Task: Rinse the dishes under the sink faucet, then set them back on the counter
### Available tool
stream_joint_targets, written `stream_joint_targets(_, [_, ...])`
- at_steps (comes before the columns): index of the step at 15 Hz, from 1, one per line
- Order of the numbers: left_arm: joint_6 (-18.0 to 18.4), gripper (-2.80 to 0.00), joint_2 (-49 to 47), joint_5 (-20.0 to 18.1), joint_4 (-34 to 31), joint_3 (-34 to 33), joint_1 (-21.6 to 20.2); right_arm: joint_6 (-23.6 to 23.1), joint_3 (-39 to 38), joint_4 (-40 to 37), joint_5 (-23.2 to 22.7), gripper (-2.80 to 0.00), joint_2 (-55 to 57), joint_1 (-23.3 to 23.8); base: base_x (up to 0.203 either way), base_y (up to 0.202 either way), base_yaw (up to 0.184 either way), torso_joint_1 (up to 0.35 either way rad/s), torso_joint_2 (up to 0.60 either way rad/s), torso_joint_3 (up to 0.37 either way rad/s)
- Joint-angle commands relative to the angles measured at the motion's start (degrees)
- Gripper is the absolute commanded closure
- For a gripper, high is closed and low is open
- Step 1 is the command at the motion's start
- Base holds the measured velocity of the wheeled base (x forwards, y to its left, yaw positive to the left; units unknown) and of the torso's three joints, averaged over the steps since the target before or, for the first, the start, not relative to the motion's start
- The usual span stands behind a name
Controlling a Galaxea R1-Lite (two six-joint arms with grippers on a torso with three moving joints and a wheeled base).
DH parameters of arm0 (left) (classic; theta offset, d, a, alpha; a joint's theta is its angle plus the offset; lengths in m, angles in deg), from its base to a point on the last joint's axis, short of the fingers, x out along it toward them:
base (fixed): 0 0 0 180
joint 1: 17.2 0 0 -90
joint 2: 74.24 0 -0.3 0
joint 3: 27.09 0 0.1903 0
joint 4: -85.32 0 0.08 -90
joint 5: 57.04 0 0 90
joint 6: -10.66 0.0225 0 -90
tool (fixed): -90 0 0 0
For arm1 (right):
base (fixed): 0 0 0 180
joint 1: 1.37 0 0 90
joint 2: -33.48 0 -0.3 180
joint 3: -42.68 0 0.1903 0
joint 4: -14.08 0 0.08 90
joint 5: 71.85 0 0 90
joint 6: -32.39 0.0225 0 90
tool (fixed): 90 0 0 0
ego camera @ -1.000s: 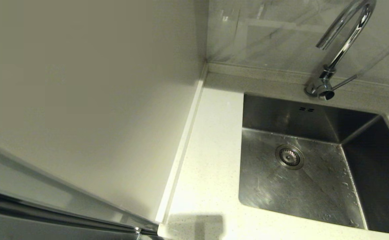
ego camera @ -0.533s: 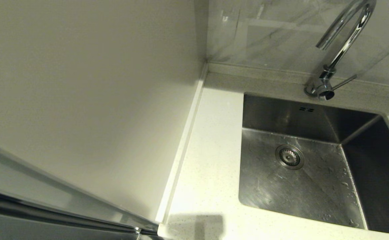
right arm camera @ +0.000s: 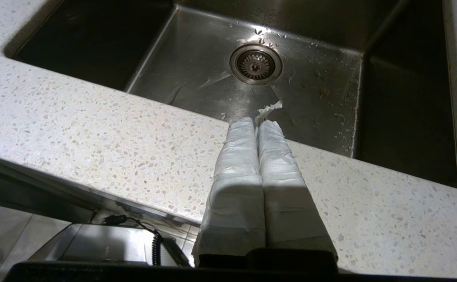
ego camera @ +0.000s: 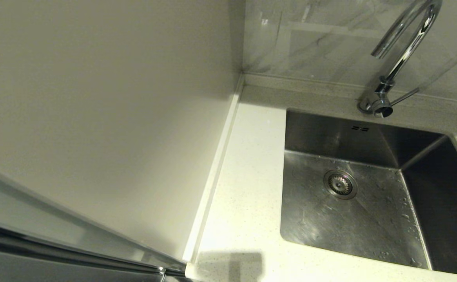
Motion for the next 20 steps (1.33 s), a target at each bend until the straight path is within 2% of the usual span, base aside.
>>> stream_joint_targets(1, [0.0, 0.0, 0.2, 0.0, 0.0, 0.0, 0.1, 0.0, 0.0, 0.0, 0.0, 0.0, 0.0, 0.0, 0.0, 0.0, 0.0, 0.0, 0.0, 0.0])
stream_joint_targets(20, [0.0, 0.0, 0.2, 0.0, 0.0, 0.0, 0.1, 0.0, -0.1, 0.0, 0.0, 0.0, 0.0, 0.0, 0.0, 0.0, 0.0, 0.0, 0.0, 0.0])
